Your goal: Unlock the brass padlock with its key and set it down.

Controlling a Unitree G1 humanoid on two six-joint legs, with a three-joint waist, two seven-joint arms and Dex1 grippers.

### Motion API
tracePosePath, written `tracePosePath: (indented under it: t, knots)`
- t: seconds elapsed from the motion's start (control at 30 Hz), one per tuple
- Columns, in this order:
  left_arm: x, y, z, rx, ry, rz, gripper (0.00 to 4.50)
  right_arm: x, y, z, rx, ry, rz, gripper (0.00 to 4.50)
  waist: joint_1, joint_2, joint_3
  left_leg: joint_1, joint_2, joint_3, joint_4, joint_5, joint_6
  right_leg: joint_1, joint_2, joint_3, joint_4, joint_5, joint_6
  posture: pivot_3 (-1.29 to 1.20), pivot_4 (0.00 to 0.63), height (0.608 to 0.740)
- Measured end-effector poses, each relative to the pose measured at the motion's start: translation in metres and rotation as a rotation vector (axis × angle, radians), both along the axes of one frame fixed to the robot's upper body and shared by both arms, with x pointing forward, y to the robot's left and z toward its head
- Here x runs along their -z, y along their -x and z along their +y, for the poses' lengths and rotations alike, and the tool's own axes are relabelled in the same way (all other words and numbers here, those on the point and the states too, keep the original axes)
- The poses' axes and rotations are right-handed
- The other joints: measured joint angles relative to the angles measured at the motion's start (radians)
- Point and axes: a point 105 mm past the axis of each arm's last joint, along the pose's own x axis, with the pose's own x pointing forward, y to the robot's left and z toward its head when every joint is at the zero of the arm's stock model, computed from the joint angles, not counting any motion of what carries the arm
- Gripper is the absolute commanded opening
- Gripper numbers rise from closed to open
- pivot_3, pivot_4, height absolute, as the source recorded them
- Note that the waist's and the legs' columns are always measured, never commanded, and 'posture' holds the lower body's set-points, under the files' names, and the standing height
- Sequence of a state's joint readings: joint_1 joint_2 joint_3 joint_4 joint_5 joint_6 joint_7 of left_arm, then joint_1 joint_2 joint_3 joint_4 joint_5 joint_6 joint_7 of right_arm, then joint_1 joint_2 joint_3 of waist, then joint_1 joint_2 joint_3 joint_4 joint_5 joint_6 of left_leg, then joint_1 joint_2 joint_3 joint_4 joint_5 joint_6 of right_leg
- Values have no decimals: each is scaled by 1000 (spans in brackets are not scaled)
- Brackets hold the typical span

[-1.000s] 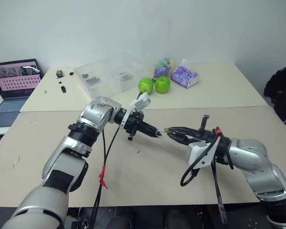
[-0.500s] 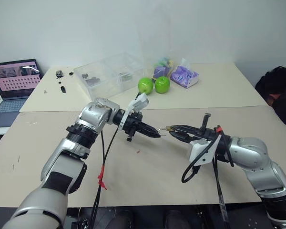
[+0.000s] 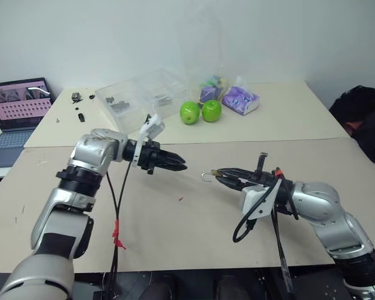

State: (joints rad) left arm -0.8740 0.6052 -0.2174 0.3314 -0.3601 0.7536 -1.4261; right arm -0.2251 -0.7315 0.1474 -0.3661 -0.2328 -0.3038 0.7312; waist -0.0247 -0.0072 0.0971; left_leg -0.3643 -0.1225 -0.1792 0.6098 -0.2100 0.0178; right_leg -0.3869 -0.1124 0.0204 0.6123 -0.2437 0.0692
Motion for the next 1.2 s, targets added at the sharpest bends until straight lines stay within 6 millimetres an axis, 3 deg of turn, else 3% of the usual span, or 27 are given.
tracePosePath:
  t: [0.17, 0.47, 0.63, 0.93, 1.2]
  knots:
    - [10, 19, 18, 83, -83, -158, 4460, 6, -5, 0, -8, 17, 28, 120, 4, 0, 0, 1, 1, 2, -2, 0, 0, -1, 0, 3, 0, 1, -1, 0, 150, 740]
    - [5, 42, 16, 173, -104, -271, 4460, 16, -12, 22, -62, 6, 127, 120, 10, 0, 0, 3, 1, 4, -3, -2, 4, 0, 0, 5, 0, 1, -2, 0, 150, 740]
    - [1, 43, 17, 150, -104, -290, 4460, 50, -19, 23, -86, 143, 127, 120, 8, 0, 0, 4, 1, 6, -3, -2, 3, 0, 1, 7, 0, 1, -2, 0, 150, 740]
    - [1, 50, 24, 133, -134, -255, 4460, 68, -47, 23, -99, 279, -94, 120, -5, -1, 1, 10, 5, 14, -6, -3, 0, 0, 5, 17, 0, 1, -2, 0, 150, 740]
    - [1, 50, 24, 131, -135, -254, 4460, 83, -50, 24, -101, 279, -92, 120, -16, -1, 1, 10, 6, 18, -5, -6, 0, 0, 7, 20, 0, 1, -2, 0, 150, 740]
